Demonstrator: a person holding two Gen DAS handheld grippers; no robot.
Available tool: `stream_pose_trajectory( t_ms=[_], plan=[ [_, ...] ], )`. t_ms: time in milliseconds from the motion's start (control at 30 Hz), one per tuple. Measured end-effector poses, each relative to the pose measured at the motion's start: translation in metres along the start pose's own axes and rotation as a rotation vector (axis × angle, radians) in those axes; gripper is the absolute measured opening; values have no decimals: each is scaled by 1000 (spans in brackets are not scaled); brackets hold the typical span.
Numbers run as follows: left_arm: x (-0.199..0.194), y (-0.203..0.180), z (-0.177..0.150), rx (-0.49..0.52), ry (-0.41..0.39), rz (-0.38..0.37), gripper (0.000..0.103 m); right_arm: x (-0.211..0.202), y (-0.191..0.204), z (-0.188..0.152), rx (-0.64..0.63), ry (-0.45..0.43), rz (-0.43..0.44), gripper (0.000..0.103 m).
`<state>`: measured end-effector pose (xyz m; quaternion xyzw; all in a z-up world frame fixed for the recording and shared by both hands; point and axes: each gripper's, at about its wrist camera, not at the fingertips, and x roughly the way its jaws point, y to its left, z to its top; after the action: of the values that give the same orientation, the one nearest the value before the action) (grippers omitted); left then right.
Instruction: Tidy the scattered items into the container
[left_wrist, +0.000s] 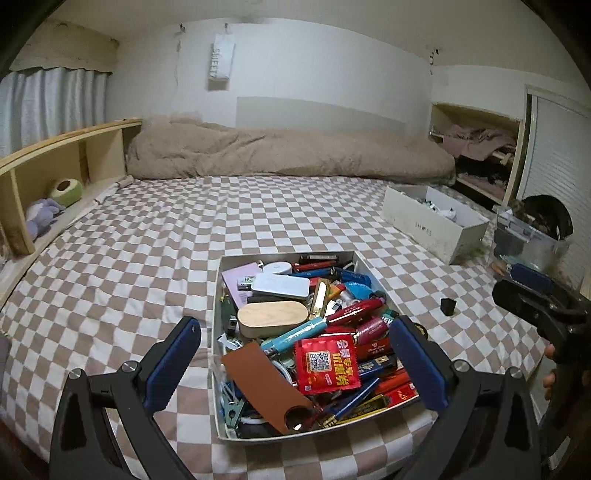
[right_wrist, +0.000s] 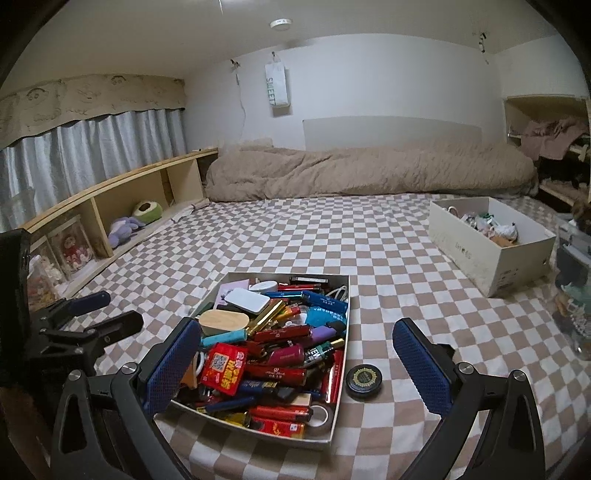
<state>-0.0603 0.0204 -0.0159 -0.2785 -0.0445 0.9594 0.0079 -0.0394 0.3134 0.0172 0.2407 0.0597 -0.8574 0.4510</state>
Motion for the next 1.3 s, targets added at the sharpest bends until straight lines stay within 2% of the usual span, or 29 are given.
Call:
stream_pose_trajectory(
  t_ms=[567,900,1300],
  plan=[
    [-65,-3,-1,-16,-68,75,103,-55,7,-1,-26,-50,-72,103],
    [-83,-6,-3,-2,-81,104,103,-67,10,-9,-46,-45,-101,103],
    [-91,4,-9,-51,-65,123,103,-66,12,-15,-52,-31,-106,103]
  ],
)
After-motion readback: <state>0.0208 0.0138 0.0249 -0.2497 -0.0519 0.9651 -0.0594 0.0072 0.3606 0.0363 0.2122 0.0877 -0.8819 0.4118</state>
